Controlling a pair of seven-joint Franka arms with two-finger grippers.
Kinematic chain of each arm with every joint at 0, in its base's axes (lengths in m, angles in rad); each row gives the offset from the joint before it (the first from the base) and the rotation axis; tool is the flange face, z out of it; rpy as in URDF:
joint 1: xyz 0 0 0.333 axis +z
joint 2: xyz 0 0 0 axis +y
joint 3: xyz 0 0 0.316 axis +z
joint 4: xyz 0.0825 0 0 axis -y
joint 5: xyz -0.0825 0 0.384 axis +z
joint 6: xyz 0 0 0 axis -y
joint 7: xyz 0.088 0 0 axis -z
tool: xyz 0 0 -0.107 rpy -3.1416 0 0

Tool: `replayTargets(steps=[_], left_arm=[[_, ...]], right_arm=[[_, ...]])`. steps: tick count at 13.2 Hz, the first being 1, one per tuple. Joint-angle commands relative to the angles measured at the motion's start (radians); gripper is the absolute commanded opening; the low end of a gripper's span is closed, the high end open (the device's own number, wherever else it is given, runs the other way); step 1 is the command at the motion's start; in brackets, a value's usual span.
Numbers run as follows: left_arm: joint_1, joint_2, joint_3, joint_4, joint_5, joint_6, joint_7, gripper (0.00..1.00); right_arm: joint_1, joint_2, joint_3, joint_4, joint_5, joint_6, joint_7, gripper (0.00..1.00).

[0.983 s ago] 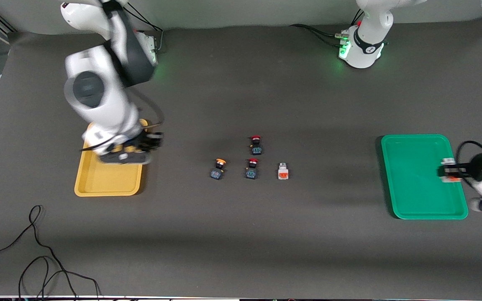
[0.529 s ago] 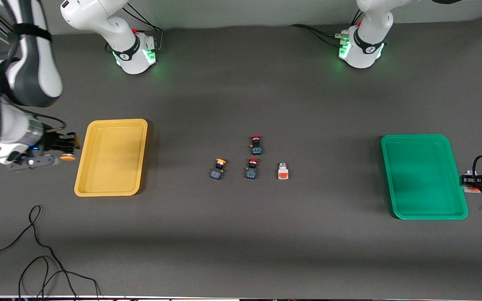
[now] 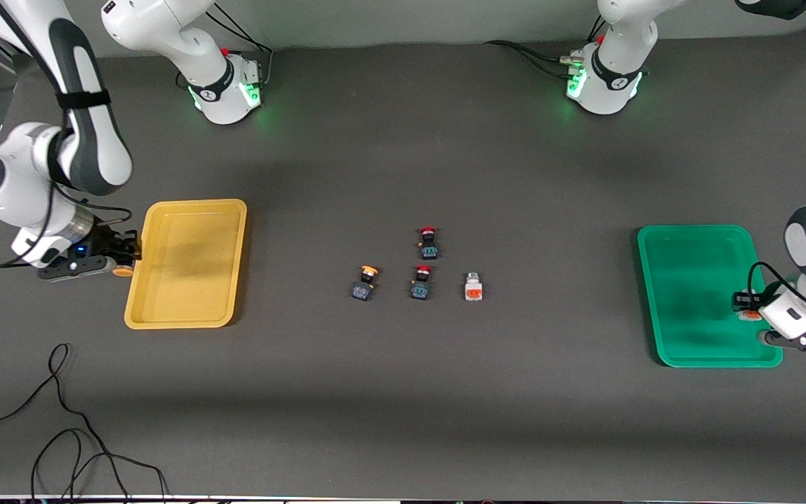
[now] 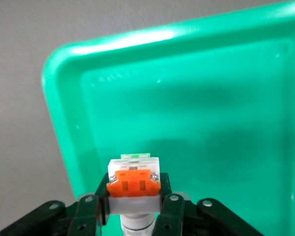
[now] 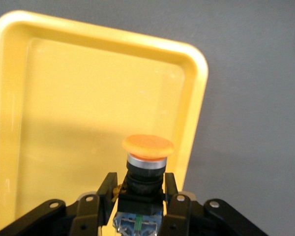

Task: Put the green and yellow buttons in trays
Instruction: 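Lower the button into the yellow tray while the left places the block in green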

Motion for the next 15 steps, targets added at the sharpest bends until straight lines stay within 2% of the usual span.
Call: replayTargets(steps=[1,3,5,6,7,8,9,12,14,15], left_arm=[[0.019,0.01,-0.011,-0.029,0.015,0.051,0.012,0.0],[0.026,0.025,-0.011,-0.03,0.015,0.061,0.011,0.0],[0.026,0.039,-0.011,-0.03,0.015,0.061,0.011,0.0],[0.027,0.048,-0.011,-0.03,0.015,0.061,0.011,0.0],[0.029,0.056,-0.011,-0.029,0.012,0.061,0.011,0.0],[0.032,0.064,-0.011,-0.029,0.012,0.063,0.011,0.45],[0.033,0.067,-0.011,-0.027,0.012,0.065,0.011,0.99],[0.03,0.047,-0.014,-0.021,0.012,0.043,0.014,1.0],[0.021,-0.025,-0.023,-0.01,0.009,-0.027,0.014,1.0],[0.018,-0.059,-0.052,0.014,0.002,-0.093,0.006,1.0]], right_arm=[[0.009,0.164,0.004,0.02,0.258,0.051,-0.222,0.09],[0.015,0.25,0.009,0.026,0.425,0.06,-0.368,0.1],[0.014,0.278,0.012,0.026,0.49,0.059,-0.43,0.14],[0.015,0.281,0.012,0.026,0.492,0.057,-0.429,0.29],[0.015,0.281,0.012,0.031,0.492,0.053,-0.429,0.72],[0.015,0.281,0.012,0.043,0.492,0.048,-0.415,0.95],[0.017,0.272,0.012,0.052,0.492,0.045,-0.404,0.99],[0.04,0.261,-0.002,0.15,0.467,-0.103,-0.332,0.99],[0.04,0.259,-0.029,0.276,0.347,-0.223,-0.253,1.0],[0.04,0.259,-0.03,0.354,0.293,-0.315,-0.184,1.0]])
